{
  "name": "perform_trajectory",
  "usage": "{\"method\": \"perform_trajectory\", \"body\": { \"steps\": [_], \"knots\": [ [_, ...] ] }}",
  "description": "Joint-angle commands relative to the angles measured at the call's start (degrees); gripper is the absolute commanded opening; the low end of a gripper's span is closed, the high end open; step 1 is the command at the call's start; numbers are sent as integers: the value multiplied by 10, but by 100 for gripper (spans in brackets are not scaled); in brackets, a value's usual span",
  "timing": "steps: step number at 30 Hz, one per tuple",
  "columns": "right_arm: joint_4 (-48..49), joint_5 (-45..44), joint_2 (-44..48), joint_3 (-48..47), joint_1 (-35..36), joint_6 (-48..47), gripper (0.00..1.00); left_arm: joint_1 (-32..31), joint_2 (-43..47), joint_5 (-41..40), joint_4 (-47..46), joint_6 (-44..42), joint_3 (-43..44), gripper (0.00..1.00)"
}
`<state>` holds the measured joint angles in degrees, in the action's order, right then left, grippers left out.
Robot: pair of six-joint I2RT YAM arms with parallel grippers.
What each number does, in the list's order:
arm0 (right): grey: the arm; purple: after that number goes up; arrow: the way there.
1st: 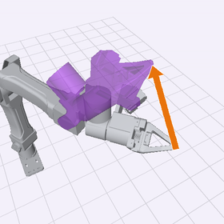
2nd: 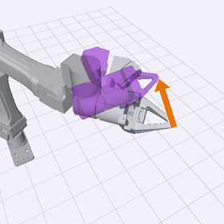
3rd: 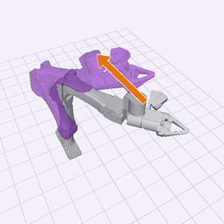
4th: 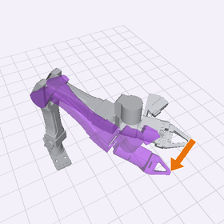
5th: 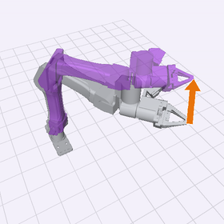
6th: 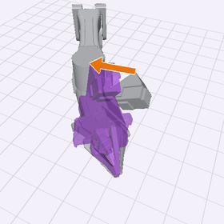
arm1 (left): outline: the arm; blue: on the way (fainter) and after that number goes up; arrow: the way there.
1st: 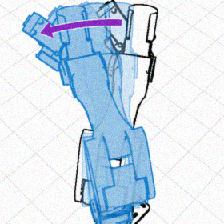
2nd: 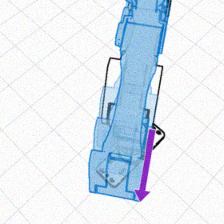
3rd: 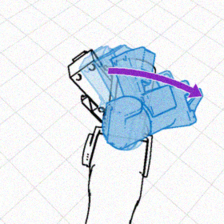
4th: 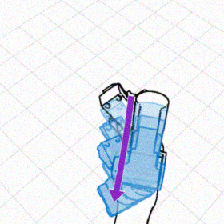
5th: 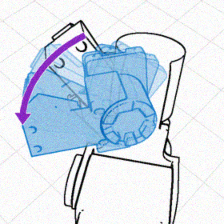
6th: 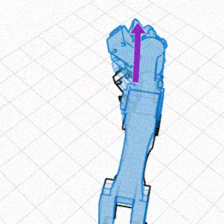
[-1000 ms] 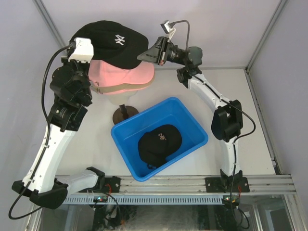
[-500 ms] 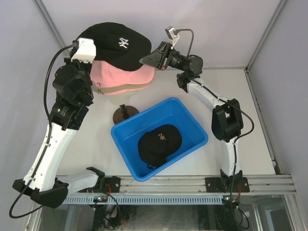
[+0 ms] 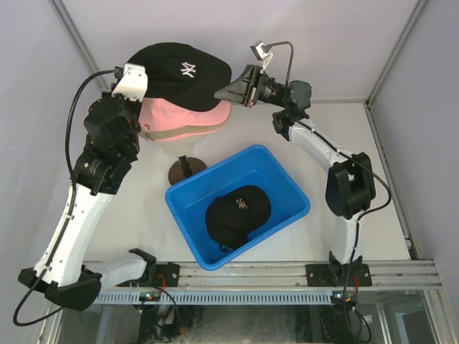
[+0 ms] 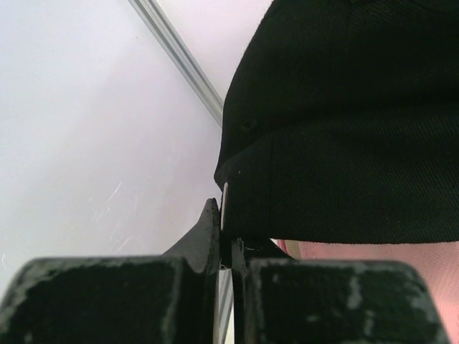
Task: Stack the hats
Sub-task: Stack the hat on the hat.
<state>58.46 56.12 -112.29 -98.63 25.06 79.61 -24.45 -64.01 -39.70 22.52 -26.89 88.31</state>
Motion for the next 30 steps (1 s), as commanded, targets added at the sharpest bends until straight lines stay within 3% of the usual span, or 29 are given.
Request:
{"method": "perform_trajectory", "body": {
  "steps": [1,9,15,20,24,30],
  "knots": [
    [30,-5,-4,0,-24,-16,0,12,31,-43,32,36,32,0],
    [55,-9,-29,-14,-16,-16,0,10,42,-31,41,58,17,0],
    [-126,3,34,20,-34,-16,0,7,43,-26,50,67,20,0],
    [-135,0,50,53,-40,-16,0,7,42,-29,51,78,15,0],
    [-230,-3,65,60,-42,-16,0,7,37,-36,56,85,15,0],
    [-244,-1,78,63,-45,-16,0,7,40,-36,61,89,15,0]
  ]
}}
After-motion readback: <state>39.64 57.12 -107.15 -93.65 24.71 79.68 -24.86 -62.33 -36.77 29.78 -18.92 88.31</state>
